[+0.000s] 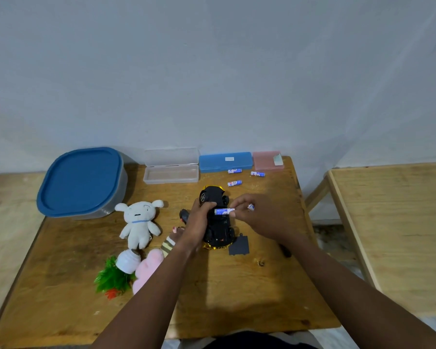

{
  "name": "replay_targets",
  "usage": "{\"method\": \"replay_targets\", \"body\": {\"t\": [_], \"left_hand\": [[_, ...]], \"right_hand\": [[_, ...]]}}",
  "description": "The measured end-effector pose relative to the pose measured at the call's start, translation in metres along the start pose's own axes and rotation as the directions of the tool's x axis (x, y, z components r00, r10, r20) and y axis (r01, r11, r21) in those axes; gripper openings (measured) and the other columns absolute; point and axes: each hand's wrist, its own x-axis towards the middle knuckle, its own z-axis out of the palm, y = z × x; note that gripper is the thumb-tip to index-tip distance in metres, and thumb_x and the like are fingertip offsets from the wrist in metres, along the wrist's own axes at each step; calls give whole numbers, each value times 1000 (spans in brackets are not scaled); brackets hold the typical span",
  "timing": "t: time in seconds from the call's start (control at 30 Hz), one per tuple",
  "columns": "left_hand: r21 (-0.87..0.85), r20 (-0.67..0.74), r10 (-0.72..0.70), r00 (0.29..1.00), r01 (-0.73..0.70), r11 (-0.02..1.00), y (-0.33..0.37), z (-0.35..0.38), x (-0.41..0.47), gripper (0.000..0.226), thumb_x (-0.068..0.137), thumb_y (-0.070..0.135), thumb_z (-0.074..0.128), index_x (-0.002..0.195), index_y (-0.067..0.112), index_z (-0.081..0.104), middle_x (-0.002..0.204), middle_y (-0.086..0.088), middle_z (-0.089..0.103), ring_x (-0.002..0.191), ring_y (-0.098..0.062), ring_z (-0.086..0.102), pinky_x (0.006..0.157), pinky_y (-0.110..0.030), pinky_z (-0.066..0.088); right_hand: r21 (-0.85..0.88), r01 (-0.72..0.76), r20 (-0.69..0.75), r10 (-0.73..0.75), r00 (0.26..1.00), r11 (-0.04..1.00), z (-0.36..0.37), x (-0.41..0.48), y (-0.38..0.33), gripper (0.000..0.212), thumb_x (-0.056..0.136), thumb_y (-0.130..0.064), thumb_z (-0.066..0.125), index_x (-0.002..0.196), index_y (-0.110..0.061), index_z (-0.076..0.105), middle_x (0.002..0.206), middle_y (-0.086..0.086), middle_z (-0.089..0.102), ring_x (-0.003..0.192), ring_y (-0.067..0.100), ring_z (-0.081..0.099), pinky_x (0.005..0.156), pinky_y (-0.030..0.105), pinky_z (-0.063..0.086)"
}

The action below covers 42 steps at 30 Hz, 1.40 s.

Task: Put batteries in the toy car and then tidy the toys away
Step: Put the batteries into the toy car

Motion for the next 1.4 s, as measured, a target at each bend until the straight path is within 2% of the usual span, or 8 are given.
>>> {"method": "replay_targets", "body": {"t": [0.13,0.27,0.43,0.8,0.9,1.1,1.27,1.4], "left_hand": [[138,11,-7,1000,5,990,-7,1,3,32,101,31,57,130,20,49,119,-6,63,103,-19,64,76,-31,54],[191,-7,-3,1000,4,982,-17,3,6,33,101,31,58,131,18,54,120,-5,66,106,-21,65,85,-37,57],[305,-33,-14,999,23,952,-30,8,14,35,100,34,59,132,22,54,124,-6,66,111,-28,64,99,-52,53],[607,-120,132,984,-32,794,-34,20,8,63,105,13,43,160,11,13,147,-20,50,130,-39,51,104,-44,43],[630,-172,193,966,-43,775,-35,24,5,73,98,4,43,161,11,6,149,-22,45,131,-41,48,106,-49,43],[625,-284,348,893,-102,774,-20,41,-2,75,96,9,54,160,10,16,166,-12,21,151,-30,23,119,-42,26],[695,-169,467,868,-231,681,5,71,20,61,92,20,67,149,16,46,156,-4,40,144,-23,37,113,-32,33],[760,-88,438,895,-224,610,24,108,67,46,87,28,69,132,22,63,128,0,67,121,-21,58,98,-28,44]], "right_hand": [[324,-147,-38,168,985,935,-6,-6,6,13,88,-21,72,100,-19,77,64,-15,62,57,2,52,56,15,38],[671,-369,96,417,904,643,-5,-5,16,18,95,-19,60,105,-17,75,73,-3,64,49,6,33,45,22,25],[788,-498,265,529,806,363,-4,-3,27,20,92,-18,47,92,-9,65,70,0,55,44,6,39,37,18,25],[830,-478,261,556,789,289,-13,3,25,16,97,-16,49,89,-9,62,75,5,62,59,12,55,47,19,48],[800,-489,215,596,774,346,-18,12,25,11,94,-21,55,91,-12,61,75,2,58,58,10,50,49,19,43],[520,-479,12,555,832,707,-32,32,41,25,90,-39,69,88,-15,61,67,-1,45,53,8,35,46,21,31],[36,-302,-259,301,918,953,-59,67,69,7,82,-18,74,86,-19,69,87,-6,67,84,11,63,73,27,53],[-355,-229,-271,134,953,906,-90,104,92,24,85,-21,68,108,-20,71,107,-1,69,91,14,62,86,29,53]]}}
